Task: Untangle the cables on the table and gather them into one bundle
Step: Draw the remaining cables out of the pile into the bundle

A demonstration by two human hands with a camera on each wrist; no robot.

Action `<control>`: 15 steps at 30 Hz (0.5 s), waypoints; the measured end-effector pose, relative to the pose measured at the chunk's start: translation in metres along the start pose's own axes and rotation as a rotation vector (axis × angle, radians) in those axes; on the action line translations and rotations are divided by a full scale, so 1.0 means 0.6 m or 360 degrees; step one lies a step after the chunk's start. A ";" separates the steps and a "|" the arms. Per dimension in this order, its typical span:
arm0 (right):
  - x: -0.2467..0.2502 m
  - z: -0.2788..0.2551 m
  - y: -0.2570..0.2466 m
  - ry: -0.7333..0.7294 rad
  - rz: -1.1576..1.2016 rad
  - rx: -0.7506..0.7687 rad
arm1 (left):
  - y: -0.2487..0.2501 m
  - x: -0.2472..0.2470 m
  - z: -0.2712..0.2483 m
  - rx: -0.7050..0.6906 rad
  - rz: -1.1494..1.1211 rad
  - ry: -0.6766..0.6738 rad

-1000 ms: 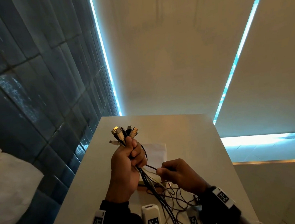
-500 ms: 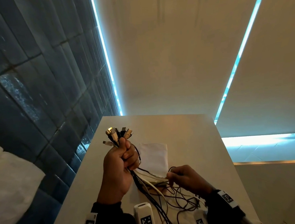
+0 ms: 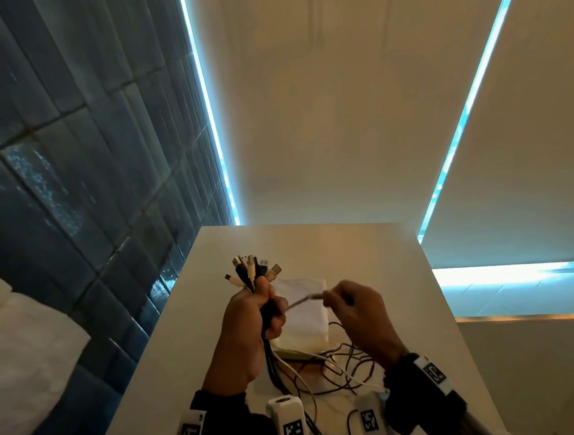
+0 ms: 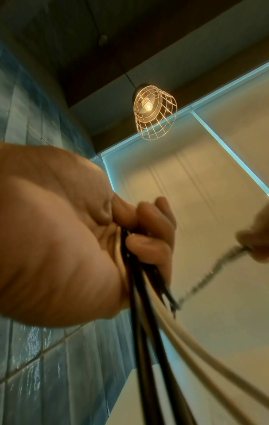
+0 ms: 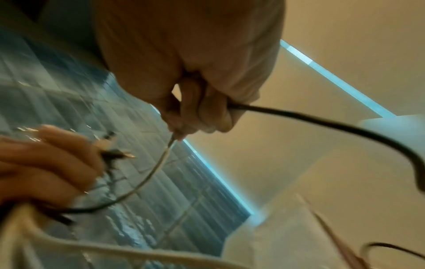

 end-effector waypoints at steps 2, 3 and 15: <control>0.013 -0.016 -0.053 0.0053 0.0148 0.0096 | -0.003 -0.009 -0.004 0.0020 0.0089 -0.0021; 0.010 -0.029 -0.080 0.0006 0.0212 0.0153 | -0.004 -0.015 -0.006 0.0026 0.0125 -0.0047; -0.060 -0.068 -0.079 -0.0535 0.0357 0.0159 | 0.029 -0.039 -0.010 -0.0073 -0.0744 -0.0086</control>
Point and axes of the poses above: each hand's wrist, its own z-axis towards the middle knuckle, its own x-axis out of the back of the hand, y = z × x, the point moved 10 cm from there along z, towards the middle knuckle, and after that the axes turned 15 degrees about -x, right-handed, at the moved point
